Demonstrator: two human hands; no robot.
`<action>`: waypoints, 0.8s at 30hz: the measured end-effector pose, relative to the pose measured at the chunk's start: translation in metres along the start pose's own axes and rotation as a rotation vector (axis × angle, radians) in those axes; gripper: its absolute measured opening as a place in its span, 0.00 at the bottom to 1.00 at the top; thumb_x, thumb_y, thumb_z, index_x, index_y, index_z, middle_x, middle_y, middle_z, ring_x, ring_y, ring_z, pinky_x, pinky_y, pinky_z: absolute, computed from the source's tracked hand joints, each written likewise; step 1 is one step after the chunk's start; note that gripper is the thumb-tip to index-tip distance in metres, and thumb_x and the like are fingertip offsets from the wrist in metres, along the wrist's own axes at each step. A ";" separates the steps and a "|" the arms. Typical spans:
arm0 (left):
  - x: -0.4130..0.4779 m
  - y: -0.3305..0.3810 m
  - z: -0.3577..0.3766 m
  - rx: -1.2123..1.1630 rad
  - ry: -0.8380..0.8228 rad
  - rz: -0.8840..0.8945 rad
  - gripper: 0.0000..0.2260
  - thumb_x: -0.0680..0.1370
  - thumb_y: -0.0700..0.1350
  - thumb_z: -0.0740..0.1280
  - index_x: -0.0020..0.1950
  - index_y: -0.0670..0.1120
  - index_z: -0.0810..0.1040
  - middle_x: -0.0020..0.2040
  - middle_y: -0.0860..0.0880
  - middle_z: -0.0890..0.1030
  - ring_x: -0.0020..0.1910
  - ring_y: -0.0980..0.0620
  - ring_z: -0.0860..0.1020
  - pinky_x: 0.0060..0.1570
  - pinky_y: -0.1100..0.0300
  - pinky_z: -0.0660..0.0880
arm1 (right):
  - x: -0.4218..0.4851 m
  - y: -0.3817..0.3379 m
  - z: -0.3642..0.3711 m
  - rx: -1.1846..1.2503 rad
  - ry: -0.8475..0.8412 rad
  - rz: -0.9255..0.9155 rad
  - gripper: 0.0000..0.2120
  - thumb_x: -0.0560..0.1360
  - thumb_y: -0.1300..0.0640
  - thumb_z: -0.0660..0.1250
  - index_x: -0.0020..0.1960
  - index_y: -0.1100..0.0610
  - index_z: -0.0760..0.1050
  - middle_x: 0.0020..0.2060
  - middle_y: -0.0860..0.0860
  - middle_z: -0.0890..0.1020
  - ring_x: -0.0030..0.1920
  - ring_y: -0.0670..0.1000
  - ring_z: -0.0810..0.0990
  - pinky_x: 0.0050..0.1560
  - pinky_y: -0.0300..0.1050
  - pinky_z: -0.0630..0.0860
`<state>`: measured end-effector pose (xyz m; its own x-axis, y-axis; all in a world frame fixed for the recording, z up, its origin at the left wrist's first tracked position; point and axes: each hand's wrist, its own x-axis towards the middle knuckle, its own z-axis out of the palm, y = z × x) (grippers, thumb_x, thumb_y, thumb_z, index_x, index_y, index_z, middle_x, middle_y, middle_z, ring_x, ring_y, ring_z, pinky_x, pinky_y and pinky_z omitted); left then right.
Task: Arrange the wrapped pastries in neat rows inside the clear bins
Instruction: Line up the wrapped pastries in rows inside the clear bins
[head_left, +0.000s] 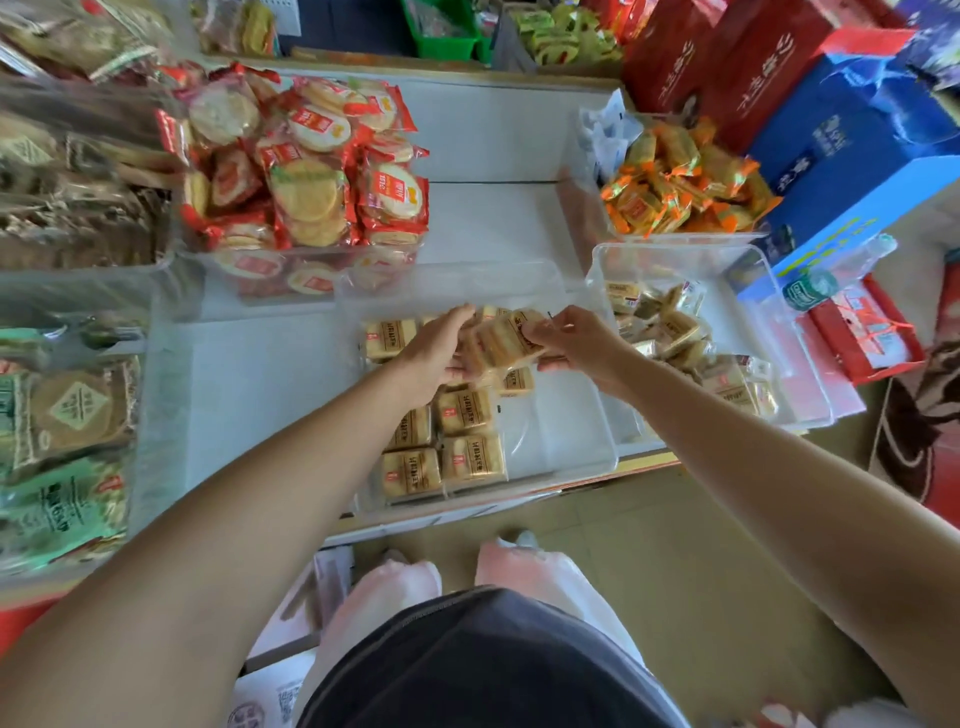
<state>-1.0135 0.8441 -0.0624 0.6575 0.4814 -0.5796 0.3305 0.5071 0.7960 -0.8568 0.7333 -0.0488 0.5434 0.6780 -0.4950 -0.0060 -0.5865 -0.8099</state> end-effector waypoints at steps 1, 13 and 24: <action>-0.002 0.000 -0.004 0.038 -0.047 0.011 0.11 0.80 0.55 0.62 0.52 0.48 0.75 0.46 0.47 0.79 0.46 0.48 0.78 0.42 0.57 0.74 | -0.001 0.000 0.005 -0.017 -0.006 -0.005 0.14 0.71 0.55 0.72 0.41 0.58 0.67 0.43 0.57 0.80 0.42 0.56 0.80 0.54 0.54 0.78; -0.005 -0.007 -0.034 0.096 -0.119 0.029 0.16 0.74 0.43 0.72 0.60 0.43 0.74 0.50 0.44 0.80 0.48 0.46 0.76 0.46 0.56 0.73 | -0.008 -0.003 0.021 0.122 -0.191 0.067 0.06 0.76 0.58 0.66 0.48 0.61 0.73 0.47 0.59 0.79 0.47 0.55 0.80 0.54 0.48 0.79; -0.002 -0.007 -0.048 0.109 -0.080 0.061 0.11 0.81 0.34 0.56 0.50 0.46 0.76 0.41 0.45 0.77 0.38 0.51 0.76 0.34 0.62 0.76 | -0.005 0.000 0.002 0.167 -0.147 0.010 0.04 0.77 0.65 0.63 0.46 0.57 0.72 0.45 0.56 0.79 0.46 0.52 0.79 0.50 0.46 0.78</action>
<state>-1.0496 0.8739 -0.0754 0.7291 0.4482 -0.5172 0.3567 0.3962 0.8461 -0.8612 0.7307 -0.0469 0.4147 0.7369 -0.5339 -0.1560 -0.5205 -0.8395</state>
